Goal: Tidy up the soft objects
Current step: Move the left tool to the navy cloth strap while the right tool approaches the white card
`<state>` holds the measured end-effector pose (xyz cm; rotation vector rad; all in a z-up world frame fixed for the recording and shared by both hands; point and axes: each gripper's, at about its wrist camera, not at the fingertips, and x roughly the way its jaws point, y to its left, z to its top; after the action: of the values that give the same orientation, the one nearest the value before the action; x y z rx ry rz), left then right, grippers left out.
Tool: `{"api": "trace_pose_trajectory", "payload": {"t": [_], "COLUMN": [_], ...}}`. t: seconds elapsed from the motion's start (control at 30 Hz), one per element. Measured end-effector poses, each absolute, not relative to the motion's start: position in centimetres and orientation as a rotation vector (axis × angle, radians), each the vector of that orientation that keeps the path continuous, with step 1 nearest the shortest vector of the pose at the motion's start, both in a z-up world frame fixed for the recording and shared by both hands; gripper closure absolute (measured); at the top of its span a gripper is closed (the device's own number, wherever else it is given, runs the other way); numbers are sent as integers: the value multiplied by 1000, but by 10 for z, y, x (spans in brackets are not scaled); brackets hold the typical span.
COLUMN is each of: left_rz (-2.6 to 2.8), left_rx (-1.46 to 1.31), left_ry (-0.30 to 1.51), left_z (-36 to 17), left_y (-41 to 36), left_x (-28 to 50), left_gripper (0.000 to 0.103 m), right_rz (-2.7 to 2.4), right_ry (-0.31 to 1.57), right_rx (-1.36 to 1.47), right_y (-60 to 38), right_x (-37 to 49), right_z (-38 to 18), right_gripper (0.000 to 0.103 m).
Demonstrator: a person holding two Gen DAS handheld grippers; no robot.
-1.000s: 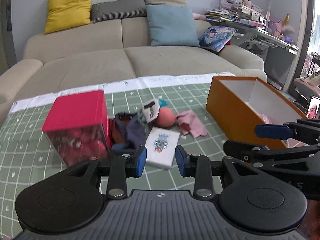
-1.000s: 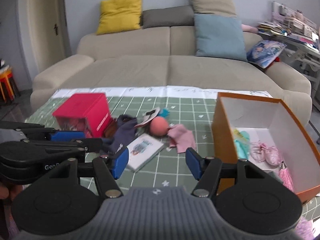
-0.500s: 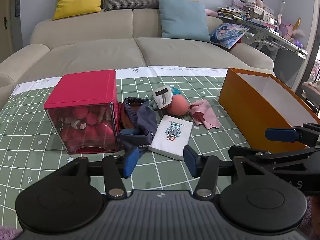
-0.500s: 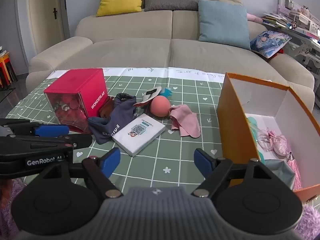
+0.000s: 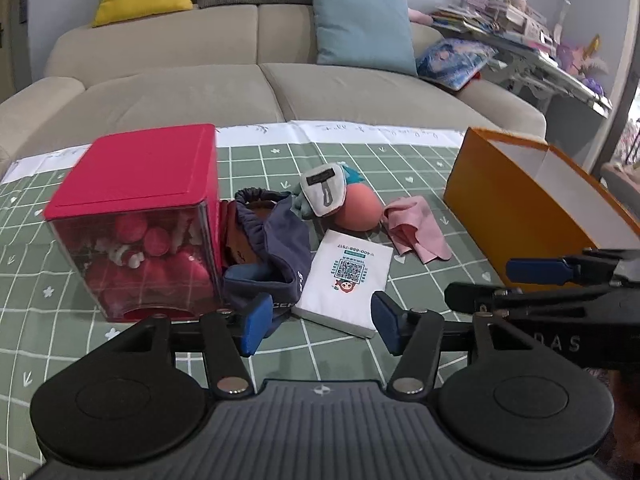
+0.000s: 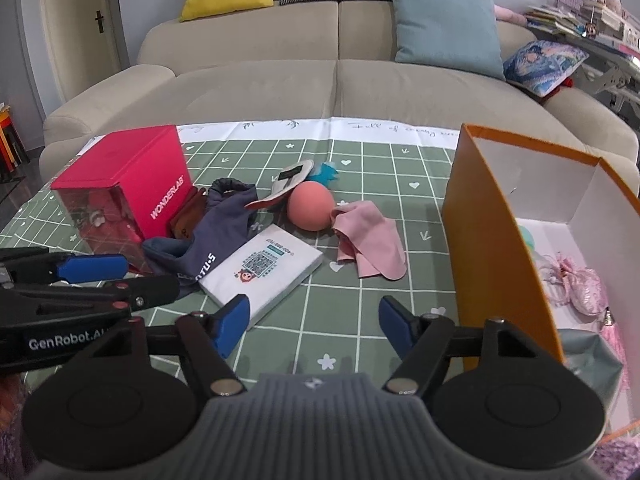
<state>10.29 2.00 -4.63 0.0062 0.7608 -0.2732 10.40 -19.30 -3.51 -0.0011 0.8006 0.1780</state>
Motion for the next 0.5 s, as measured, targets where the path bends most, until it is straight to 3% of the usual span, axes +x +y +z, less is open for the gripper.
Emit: {"api": "trace_pose_trajectory", "payload": {"t": [0.3, 0.5], "left_rz": [-251, -324], "left_rx": [218, 372], "left_ry": [703, 772], "left_z": [-56, -69], "left_y": [11, -2], "left_x": [123, 143], "left_gripper": [36, 38], "right_rz": [182, 215], "right_ry": [835, 849], "right_rx": [31, 50], "right_y": [-193, -189], "right_x": [129, 141], "right_z": [-50, -55], "right_gripper": [38, 38]}}
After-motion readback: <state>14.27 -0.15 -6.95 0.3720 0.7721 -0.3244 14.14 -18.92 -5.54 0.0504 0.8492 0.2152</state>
